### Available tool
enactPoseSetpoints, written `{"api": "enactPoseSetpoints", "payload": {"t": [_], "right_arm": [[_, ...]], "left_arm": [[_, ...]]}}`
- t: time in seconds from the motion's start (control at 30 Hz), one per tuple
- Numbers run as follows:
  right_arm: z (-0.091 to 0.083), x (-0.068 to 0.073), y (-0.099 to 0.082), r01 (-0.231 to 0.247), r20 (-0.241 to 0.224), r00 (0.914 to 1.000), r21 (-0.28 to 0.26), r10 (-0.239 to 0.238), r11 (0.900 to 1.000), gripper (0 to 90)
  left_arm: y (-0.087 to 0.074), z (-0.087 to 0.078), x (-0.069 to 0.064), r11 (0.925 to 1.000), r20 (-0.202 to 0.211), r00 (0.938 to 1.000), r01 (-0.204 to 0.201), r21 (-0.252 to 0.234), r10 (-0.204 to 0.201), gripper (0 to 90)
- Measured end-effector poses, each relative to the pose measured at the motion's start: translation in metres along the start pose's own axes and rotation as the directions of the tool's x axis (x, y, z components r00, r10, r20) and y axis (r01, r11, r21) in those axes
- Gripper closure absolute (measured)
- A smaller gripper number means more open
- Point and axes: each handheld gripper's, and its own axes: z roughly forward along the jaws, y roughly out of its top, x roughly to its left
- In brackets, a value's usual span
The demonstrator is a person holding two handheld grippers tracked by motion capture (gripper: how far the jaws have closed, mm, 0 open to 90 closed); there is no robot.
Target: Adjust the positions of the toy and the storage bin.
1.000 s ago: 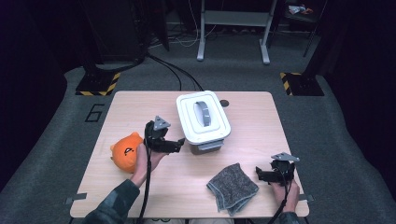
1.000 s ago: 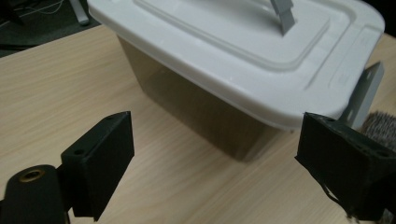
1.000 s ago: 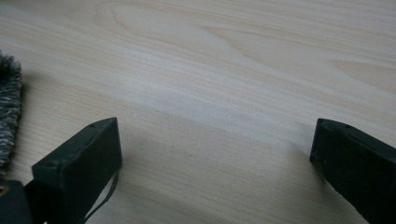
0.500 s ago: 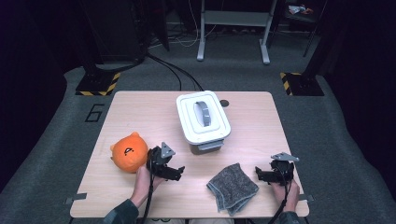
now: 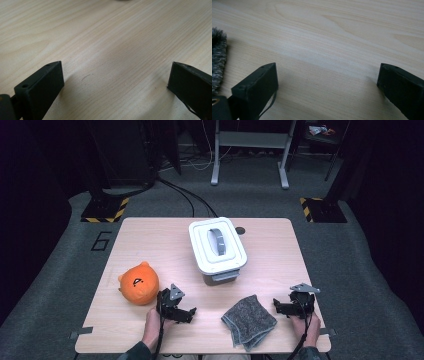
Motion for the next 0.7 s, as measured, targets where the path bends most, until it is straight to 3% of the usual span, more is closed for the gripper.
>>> {"api": "enactPoseSetpoints", "payload": {"t": [0.2,0.57,0.7], "right_arm": [[0.0002,-0.0001,0.0001,0.000,0.000,1.0000,0.002,0.000,1.0000,1.8],[0.0017,-0.0017,0.0015,0.019,-0.019,0.9996,0.011,-0.019,0.9998,0.0],[0.0007,-0.0024,0.0019,0.002,-0.011,0.9999,0.021,-0.002,0.9998,0.0]], "left_arm": [[-0.0006,-0.0010,0.0014,0.9998,0.017,0.9997,-0.018,0.004,0.018,0.0],[-0.0005,-0.0001,-0.0004,1.0000,0.013,0.9999,-0.007,-0.004,0.007,0.0],[-0.0002,-0.0010,0.0010,0.9999,0.012,0.9998,-0.013,0.007,0.013,0.0]]}}
